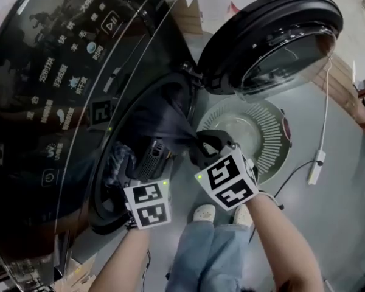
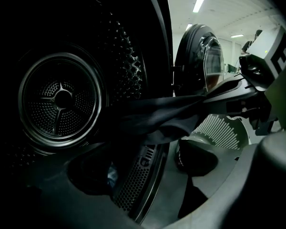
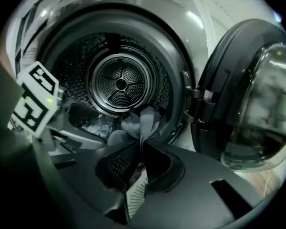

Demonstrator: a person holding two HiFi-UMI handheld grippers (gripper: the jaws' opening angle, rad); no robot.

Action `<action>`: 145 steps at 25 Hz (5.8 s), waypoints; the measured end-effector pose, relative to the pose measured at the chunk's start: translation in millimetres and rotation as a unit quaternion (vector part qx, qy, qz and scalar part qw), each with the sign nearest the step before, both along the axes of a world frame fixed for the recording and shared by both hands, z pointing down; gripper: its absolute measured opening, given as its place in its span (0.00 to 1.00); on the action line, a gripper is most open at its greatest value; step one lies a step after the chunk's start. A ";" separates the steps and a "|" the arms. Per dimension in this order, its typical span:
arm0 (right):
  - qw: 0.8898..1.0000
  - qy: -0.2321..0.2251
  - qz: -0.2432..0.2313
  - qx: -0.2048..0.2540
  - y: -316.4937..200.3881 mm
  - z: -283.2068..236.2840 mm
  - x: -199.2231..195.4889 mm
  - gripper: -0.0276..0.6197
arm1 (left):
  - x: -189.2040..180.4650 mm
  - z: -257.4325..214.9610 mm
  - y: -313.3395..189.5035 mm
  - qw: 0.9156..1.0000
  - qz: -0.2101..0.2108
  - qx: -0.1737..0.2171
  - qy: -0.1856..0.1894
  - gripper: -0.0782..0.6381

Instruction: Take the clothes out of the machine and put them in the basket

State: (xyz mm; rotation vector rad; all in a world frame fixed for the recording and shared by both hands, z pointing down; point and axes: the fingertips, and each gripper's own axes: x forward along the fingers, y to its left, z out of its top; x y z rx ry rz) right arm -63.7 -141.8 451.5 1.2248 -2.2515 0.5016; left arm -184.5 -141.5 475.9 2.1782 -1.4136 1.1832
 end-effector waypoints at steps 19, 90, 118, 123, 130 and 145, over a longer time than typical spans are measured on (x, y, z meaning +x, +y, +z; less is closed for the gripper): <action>0.998 -0.002 0.027 -0.051 79.5 -21.0 84.9 0.07 | 18.0 -16.8 6.8 0.999 0.016 0.021 -0.036 0.65; 0.949 -0.003 0.291 -0.118 156.1 25.3 238.9 0.52 | 257.2 -115.0 60.7 0.945 0.243 -0.055 0.214 0.17; 0.943 -0.115 0.202 -0.238 141.2 84.3 79.0 0.06 | 234.4 -96.8 18.9 0.891 0.388 -0.199 0.128 0.17; 0.941 -0.134 0.241 -0.198 153.2 52.0 119.0 0.06 | 222.6 -85.2 16.7 0.896 0.387 -0.185 0.110 0.17; 0.920 -0.132 0.350 -0.114 145.7 -5.2 212.7 0.06 | 219.3 -65.7 26.0 0.905 0.370 -0.178 0.111 0.17; 0.914 -0.067 0.374 -0.144 125.3 22.4 249.6 0.06 | 137.1 7.3 25.3 0.933 0.314 -0.177 -0.008 0.60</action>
